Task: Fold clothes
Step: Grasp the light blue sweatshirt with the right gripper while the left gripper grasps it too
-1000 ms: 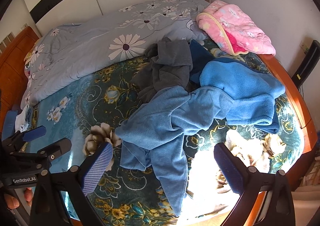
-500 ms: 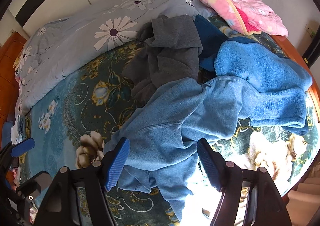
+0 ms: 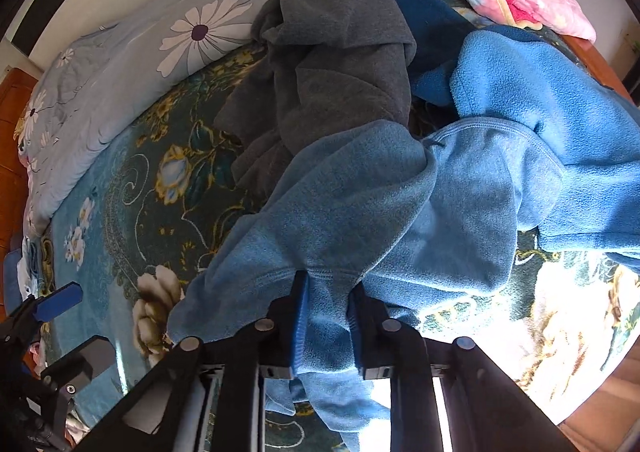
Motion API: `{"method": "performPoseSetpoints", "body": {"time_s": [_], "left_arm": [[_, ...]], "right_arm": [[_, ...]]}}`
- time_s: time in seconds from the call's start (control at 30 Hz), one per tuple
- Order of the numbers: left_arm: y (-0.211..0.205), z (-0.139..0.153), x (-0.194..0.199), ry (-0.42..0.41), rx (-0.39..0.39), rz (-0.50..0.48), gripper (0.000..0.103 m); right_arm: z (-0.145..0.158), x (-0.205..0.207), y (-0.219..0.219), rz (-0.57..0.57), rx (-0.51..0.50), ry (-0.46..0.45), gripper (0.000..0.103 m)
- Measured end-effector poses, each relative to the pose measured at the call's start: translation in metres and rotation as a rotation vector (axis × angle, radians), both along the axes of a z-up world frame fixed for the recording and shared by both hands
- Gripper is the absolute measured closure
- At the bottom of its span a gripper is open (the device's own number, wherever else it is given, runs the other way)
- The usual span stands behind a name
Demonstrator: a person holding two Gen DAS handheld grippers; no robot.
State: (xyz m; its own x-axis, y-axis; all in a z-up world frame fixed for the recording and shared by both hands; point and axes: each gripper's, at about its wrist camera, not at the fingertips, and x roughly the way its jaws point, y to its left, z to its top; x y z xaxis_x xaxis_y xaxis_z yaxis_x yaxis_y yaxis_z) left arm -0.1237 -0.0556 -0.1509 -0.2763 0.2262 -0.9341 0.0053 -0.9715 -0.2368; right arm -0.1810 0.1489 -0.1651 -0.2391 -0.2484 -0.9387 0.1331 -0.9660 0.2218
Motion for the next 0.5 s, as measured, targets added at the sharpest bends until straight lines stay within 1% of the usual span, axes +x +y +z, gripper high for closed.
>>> {"method": "performPoseSetpoints", "body": {"time_s": [0.07, 0.2, 0.33, 0.5], "left_arm": [[0.001, -0.003, -0.002, -0.009, 0.002, 0.001, 0.000], [0.004, -0.009, -0.007, -0.026, 0.005, 0.004, 0.000], [0.004, -0.007, -0.006, -0.035, 0.005, 0.013, 0.000], [0.001, 0.011, 0.004, -0.006, 0.008, 0.034, 0.000]], "right_arm": [[0.001, 0.000, 0.002, -0.005, -0.017, -0.004, 0.097], [0.006, 0.001, 0.005, -0.014, -0.055, -0.006, 0.098], [0.041, 0.007, 0.006, -0.001, -0.116, 0.049, 0.098], [0.084, 0.016, 0.007, 0.015, -0.193, 0.118, 0.098]]}}
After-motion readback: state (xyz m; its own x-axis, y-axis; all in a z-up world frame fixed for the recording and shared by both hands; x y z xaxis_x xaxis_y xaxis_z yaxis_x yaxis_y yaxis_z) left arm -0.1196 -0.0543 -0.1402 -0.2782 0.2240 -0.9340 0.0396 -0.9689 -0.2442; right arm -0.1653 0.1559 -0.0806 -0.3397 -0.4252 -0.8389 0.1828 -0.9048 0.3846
